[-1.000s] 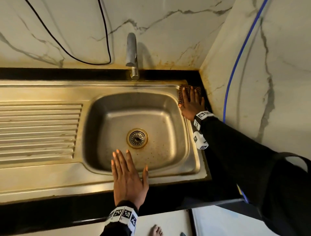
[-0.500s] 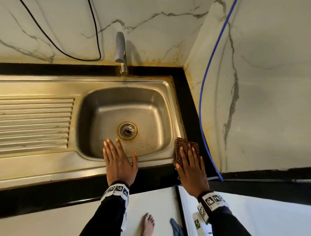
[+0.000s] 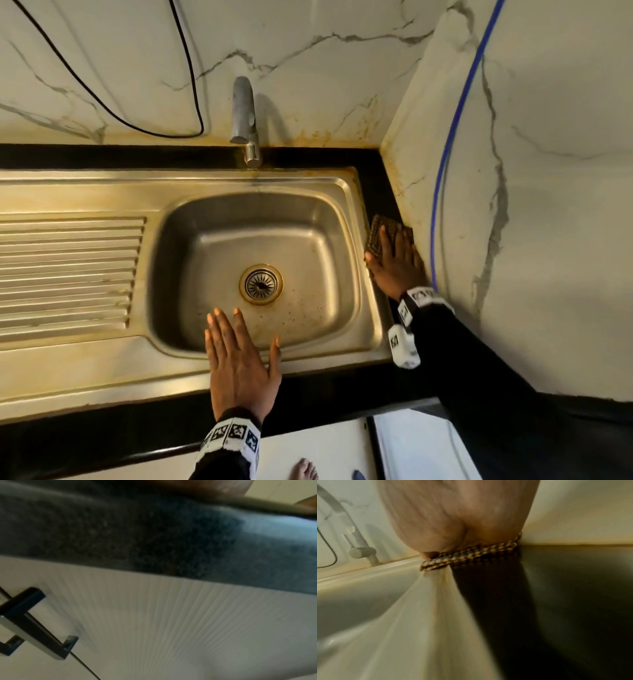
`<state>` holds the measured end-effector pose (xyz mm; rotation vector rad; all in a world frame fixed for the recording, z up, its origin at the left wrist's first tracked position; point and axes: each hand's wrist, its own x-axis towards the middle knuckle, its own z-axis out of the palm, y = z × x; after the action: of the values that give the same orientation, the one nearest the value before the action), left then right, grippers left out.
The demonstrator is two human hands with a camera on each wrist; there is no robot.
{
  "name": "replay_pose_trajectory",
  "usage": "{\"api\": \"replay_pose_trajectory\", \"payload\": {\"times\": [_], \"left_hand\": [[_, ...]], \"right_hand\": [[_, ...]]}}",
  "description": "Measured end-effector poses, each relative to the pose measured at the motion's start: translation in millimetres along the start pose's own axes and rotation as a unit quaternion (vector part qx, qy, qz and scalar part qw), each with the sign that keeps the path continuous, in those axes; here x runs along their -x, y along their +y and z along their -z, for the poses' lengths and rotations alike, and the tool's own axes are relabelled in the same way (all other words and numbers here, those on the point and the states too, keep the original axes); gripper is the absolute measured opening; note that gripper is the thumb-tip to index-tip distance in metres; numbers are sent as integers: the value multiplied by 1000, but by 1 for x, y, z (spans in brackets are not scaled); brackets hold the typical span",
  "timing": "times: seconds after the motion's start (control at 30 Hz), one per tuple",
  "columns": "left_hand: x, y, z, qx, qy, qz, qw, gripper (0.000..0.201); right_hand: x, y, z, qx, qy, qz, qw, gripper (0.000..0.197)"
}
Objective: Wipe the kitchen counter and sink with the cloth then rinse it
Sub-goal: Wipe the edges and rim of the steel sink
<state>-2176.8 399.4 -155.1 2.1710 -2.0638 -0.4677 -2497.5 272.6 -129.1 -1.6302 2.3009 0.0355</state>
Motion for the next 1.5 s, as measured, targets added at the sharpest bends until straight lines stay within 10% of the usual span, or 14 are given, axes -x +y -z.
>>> {"api": "replay_pose_trajectory", "payload": {"times": [0.17,0.5,0.63,0.9,1.23,1.5], "left_hand": [[-2,0,-1,1,8,3,1000,93],[-2,-11,11,76,-53,-41,995,100],[-14,-48,23,-33,-39,-138,989,98],[-15,-68,24,-55,-39,-104,992,97],[-15,-69,27,-10,-34,-93,995,98],[-15,-66,29,-13,-31,-73,997,98]], "right_hand": [[-103,-37,27,9,-18,17,1000,76],[31,-14,-12,117,-29,121,985,65],[-19,-29,1,128,-37,119,984,67],[-142,-70,27,131,-34,151,979,71],[-34,-22,9,226,9,192,955,70],[-136,-64,25,199,-13,201,959,70]]}}
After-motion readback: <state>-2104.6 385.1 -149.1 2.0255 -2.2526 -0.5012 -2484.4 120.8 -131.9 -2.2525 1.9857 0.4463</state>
